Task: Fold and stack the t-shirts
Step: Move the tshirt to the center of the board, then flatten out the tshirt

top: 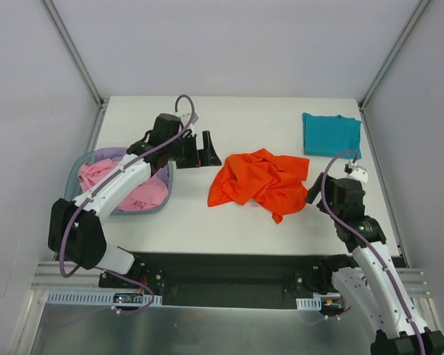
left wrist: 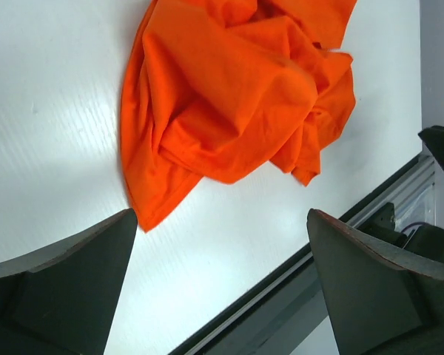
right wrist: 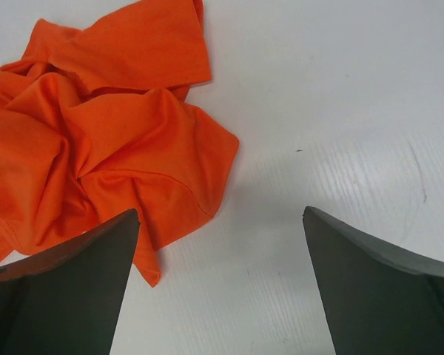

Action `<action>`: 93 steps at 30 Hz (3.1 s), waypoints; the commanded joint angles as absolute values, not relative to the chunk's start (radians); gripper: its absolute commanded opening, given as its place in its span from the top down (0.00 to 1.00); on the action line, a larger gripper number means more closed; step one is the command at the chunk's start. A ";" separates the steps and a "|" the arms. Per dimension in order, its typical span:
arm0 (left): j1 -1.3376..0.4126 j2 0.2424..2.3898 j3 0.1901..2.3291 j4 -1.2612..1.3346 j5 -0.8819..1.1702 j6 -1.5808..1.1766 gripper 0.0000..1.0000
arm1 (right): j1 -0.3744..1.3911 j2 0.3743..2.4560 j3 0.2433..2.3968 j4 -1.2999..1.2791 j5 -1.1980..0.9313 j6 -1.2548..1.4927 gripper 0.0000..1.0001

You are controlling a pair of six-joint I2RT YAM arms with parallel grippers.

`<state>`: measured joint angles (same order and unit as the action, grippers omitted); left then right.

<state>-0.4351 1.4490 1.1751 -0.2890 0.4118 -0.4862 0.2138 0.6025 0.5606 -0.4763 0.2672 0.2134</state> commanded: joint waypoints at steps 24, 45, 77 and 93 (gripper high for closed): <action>-0.818 1.715 1.143 -0.192 0.161 -0.660 0.19 | 0.267 0.784 0.497 -0.416 -0.124 0.322 0.03; -0.864 1.971 1.315 -0.228 0.048 -0.715 0.56 | 0.267 0.773 0.500 -0.443 -0.089 0.276 0.03; -0.862 1.501 1.126 -0.291 0.106 -0.644 1.00 | 0.356 0.906 0.480 -0.321 -0.120 0.324 0.02; -0.737 1.249 0.922 -0.295 0.005 -0.652 1.00 | 0.462 1.129 0.552 -0.337 0.116 0.419 0.85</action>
<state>-0.7815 1.3273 0.9543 -0.2916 0.0483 -0.6598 0.4572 1.1522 0.4889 -0.2554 -0.0299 0.3882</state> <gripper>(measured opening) 0.019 0.262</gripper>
